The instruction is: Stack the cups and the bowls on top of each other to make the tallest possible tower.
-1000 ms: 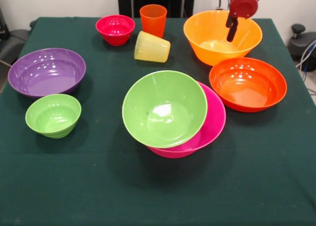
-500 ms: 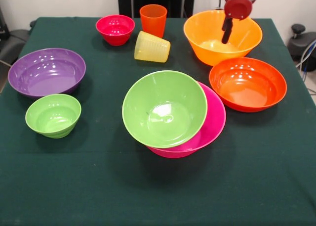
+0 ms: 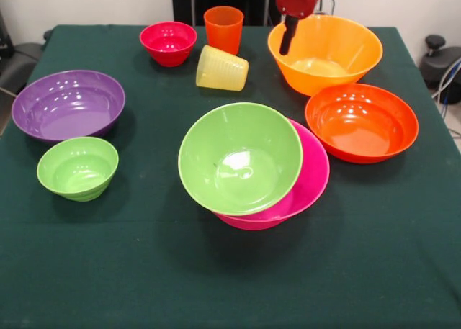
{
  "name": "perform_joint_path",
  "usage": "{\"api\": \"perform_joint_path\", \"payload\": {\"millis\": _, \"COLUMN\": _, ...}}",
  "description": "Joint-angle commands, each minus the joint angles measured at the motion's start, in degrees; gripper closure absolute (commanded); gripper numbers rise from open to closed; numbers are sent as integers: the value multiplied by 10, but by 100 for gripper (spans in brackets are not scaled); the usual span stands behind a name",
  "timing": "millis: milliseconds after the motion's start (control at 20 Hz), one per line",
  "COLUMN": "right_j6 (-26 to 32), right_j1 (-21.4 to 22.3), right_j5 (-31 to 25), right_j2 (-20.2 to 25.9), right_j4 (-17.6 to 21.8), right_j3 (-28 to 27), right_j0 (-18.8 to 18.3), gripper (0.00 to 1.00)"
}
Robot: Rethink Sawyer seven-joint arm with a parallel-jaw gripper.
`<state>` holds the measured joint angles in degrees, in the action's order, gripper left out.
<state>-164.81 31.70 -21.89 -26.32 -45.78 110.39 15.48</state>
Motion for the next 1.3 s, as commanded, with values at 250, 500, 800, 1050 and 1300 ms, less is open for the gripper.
{"api": "perform_joint_path", "payload": {"millis": 250, "right_j6": -48, "right_j1": -4, "right_j5": 71, "right_j2": 107, "right_j4": 13, "right_j3": 78, "right_j0": -6, "gripper": 0}}
{"api": "perform_joint_path", "payload": {"millis": 500, "right_j6": -62, "right_j1": -18, "right_j5": 120, "right_j2": 141, "right_j4": 6, "right_j3": 82, "right_j0": -18, "gripper": 0}}
{"api": "perform_joint_path", "payload": {"millis": 800, "right_j6": -74, "right_j1": -34, "right_j5": 163, "right_j2": 169, "right_j4": 11, "right_j3": 84, "right_j0": -27, "gripper": 0}}
{"api": "perform_joint_path", "payload": {"millis": 1050, "right_j6": -72, "right_j1": -47, "right_j5": 196, "right_j2": 192, "right_j4": 22, "right_j3": 87, "right_j0": -49, "gripper": 0}}
{"api": "perform_joint_path", "payload": {"millis": 1300, "right_j6": -70, "right_j1": -58, "right_j5": 216, "right_j2": 204, "right_j4": 29, "right_j3": 86, "right_j0": -65, "gripper": 0}}
